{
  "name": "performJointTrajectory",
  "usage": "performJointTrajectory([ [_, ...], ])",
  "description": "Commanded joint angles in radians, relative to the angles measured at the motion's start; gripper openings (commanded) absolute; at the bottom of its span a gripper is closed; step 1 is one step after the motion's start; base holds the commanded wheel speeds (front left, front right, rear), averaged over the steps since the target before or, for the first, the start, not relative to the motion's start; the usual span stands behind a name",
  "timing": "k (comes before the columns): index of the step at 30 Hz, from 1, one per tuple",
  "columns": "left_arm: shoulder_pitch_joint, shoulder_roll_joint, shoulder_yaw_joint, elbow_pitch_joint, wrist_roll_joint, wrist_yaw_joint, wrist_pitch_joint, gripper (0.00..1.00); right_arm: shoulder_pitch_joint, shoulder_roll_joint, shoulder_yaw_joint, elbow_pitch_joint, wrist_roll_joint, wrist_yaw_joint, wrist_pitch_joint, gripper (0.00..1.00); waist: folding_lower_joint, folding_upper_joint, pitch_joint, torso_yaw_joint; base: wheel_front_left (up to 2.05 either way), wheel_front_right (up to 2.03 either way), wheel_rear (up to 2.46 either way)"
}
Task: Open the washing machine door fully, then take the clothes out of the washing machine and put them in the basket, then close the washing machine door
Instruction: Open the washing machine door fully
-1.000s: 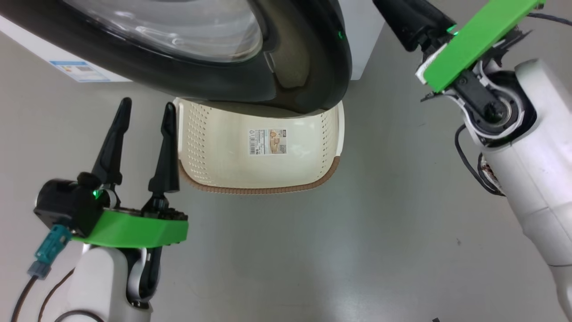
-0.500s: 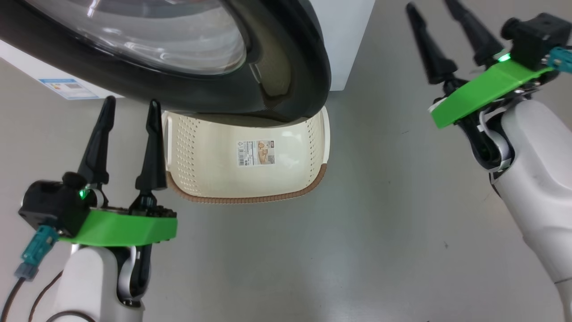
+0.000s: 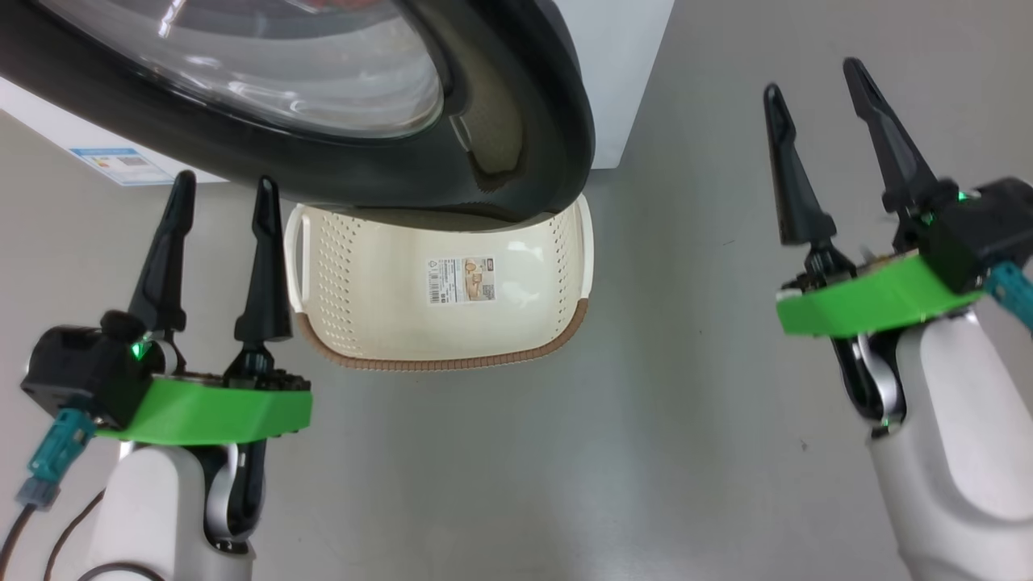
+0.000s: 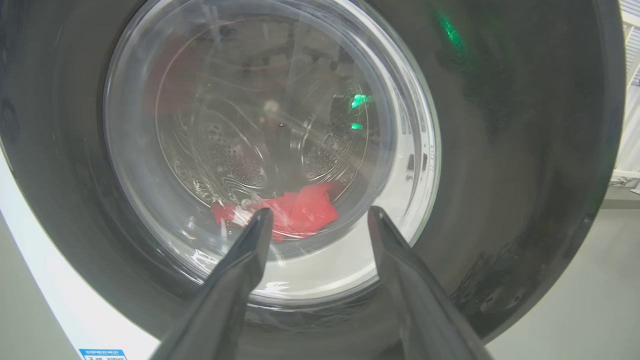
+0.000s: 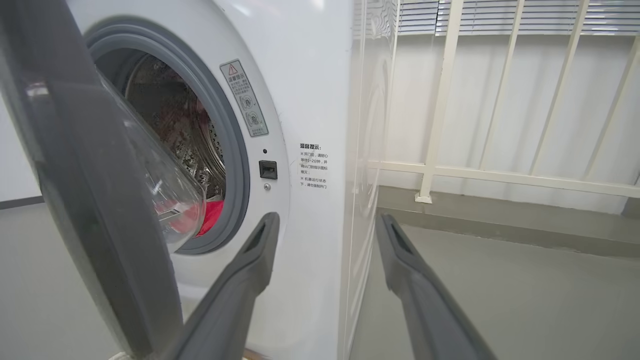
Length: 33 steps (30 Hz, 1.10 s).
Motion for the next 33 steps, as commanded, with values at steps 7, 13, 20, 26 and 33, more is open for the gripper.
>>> performJointTrajectory([
  [7, 0.02, 0.02, 0.024, -0.037, 0.003, -0.005, -0.004, 1.0, 0.133, 0.027, 0.013, -0.139, -0.058, 0.006, -0.006, 1.0, 0.0, -0.0001, 0.0, 0.001, 0.0, 0.0, 0.0],
  [13, 0.029, 0.02, 0.022, -0.04, 0.003, -0.005, -0.004, 1.0, 0.186, 0.028, 0.032, -0.157, -0.066, 0.006, -0.006, 1.0, 0.0, -0.0001, -0.002, 0.0, 0.0, 0.0, 0.0],
  [20, 0.044, 0.019, 0.016, -0.045, 0.0, -0.003, -0.004, 1.0, 0.229, 0.028, 0.065, -0.184, -0.087, 0.006, -0.006, 1.0, 0.0, -0.0001, -0.005, 0.001, 0.0, 0.0, 0.0],
  [26, 0.054, 0.019, 0.008, -0.045, -0.005, 0.003, -0.004, 1.0, 0.241, 0.029, 0.068, -0.181, -0.088, 0.006, -0.006, 1.0, 0.0, -0.0001, -0.011, 0.007, 0.0, 0.0, 0.0],
  [33, 0.069, 0.019, 0.003, -0.048, -0.005, 0.007, -0.004, 1.0, 0.246, 0.029, 0.059, -0.183, -0.091, 0.006, -0.006, 1.0, 0.0, -0.0001, -0.015, 0.014, 0.0, 0.0, 0.0],
])
